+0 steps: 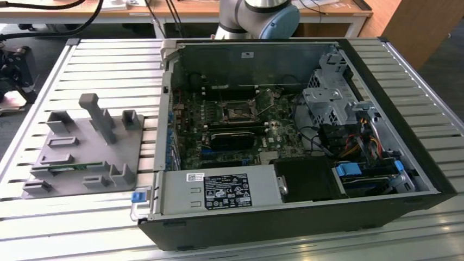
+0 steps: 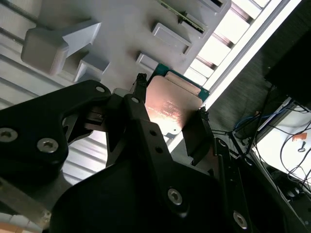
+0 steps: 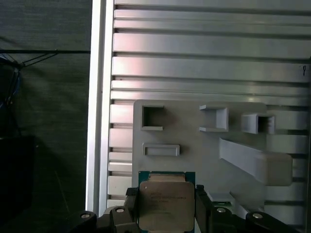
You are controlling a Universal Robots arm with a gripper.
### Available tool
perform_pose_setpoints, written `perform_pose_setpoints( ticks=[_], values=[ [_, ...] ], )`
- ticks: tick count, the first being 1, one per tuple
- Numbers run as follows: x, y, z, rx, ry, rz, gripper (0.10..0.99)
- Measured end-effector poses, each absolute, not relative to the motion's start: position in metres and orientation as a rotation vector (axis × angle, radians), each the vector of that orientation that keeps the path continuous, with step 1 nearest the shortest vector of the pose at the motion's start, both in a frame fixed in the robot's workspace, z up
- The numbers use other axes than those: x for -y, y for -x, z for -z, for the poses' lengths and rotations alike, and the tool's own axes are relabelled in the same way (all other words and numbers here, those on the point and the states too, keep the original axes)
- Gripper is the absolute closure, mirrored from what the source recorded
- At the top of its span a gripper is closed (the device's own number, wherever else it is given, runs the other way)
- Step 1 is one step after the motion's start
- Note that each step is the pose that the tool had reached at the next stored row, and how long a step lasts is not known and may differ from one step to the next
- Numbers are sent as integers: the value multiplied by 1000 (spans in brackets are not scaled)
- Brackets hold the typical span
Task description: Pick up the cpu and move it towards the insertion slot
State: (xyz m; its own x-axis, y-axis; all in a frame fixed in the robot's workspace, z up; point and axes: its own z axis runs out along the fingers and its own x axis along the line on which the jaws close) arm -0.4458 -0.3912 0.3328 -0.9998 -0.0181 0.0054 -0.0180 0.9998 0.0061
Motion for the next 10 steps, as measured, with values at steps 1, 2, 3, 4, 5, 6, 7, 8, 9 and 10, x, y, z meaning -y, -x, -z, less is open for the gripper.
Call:
perform_pose_setpoints(
  ticks=[1, 2, 3, 4, 5, 6, 7, 8, 9, 10],
  values=[
    [391, 446, -334, 3136, -28, 9, 541],
    [391, 446, -336, 3136, -28, 8, 541],
    [391, 446, -337, 3136, -28, 7, 541],
    [390, 446, -338, 3136, -28, 6, 541],
    [390, 446, -340, 3136, -28, 5, 541],
    [390, 446, -342, 3136, -28, 4, 541],
    [390, 446, -343, 3136, -28, 3, 541],
    [390, 446, -345, 3136, -28, 2, 541],
    [389, 446, -347, 3136, -28, 1, 541],
    [389, 446, -349, 3136, -28, 0, 541]
  ],
)
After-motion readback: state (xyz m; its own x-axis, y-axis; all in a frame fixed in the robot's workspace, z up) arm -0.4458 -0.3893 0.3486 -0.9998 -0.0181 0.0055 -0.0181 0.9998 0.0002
